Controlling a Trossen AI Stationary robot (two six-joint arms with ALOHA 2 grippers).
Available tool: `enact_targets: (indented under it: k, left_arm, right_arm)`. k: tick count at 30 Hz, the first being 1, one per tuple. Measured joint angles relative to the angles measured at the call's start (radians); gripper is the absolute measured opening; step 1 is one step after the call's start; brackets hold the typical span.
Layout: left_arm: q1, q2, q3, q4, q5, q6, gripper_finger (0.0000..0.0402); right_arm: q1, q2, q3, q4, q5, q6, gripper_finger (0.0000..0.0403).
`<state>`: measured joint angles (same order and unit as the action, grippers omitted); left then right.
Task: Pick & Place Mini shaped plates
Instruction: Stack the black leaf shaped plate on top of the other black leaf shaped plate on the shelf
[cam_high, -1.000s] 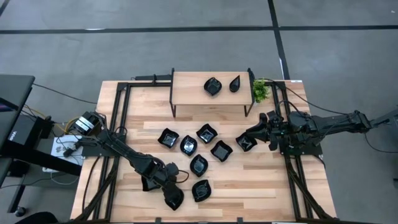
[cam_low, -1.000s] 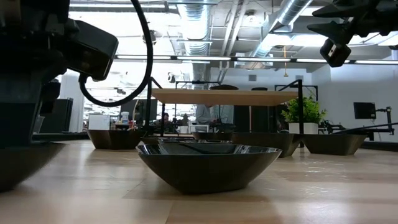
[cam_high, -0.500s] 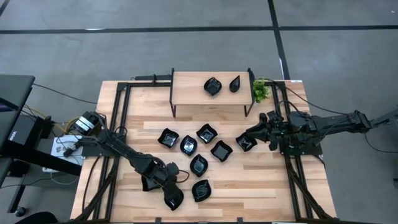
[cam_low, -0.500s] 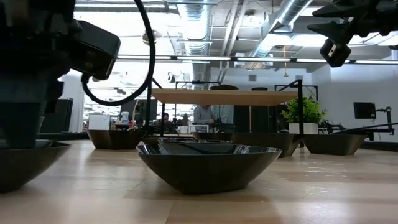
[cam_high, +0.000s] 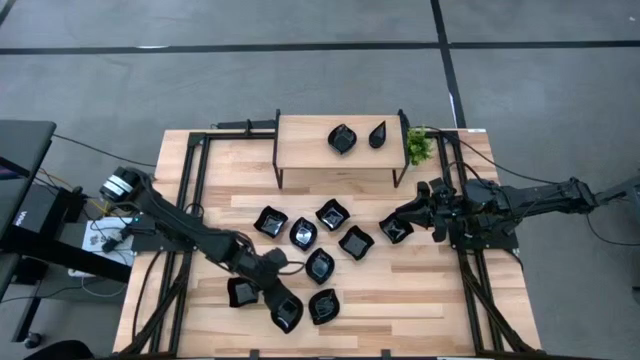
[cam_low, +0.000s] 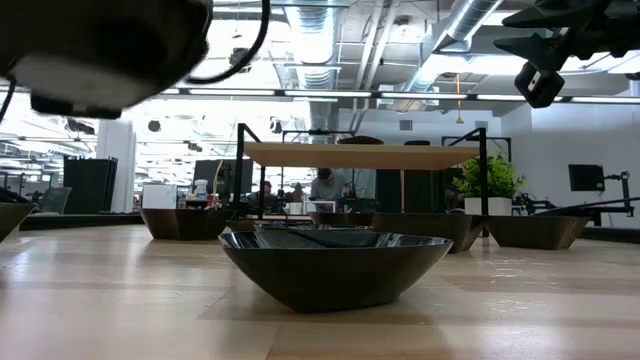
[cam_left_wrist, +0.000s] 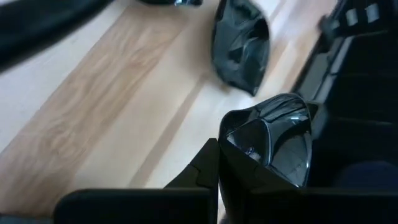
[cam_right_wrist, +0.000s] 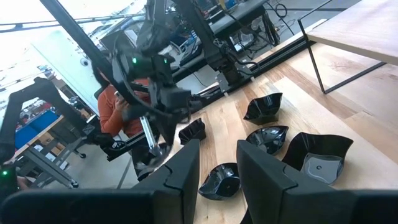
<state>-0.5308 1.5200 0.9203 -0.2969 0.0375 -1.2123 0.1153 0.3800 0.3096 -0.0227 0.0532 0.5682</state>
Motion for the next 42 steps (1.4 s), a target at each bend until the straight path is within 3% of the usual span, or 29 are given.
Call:
enact_targets:
  k: [15,24,30,35,42]
  left_arm:
    - [0.168,-0.16,0.0,-0.003,-0.046,0.012,0.0004]
    - [0.329,-0.188,0.022,0.012,-0.061,0.184,0.0004]
    - [0.431,-0.188,0.092,0.014,-0.084,0.353,0.0004]
    - [0.499,-0.188,0.123,0.011,-0.142,0.472,0.0004]
    - [0.57,-0.188,0.132,0.011,-0.206,0.608,0.0004]
  right_arm:
    - [0.0,0.0,0.0,0.079,0.0,0.058,0.0102]
    - [0.0,0.096,0.051,0.166,0.0,0.06,0.0102]
    - [0.0,0.269,0.206,0.086,-0.006,-0.024,0.0102]
    - [0.0,0.41,0.419,-0.179,0.002,-0.109,0.0102]
    - [-0.001,0.595,0.688,-0.364,0.184,-0.187,0.0102]
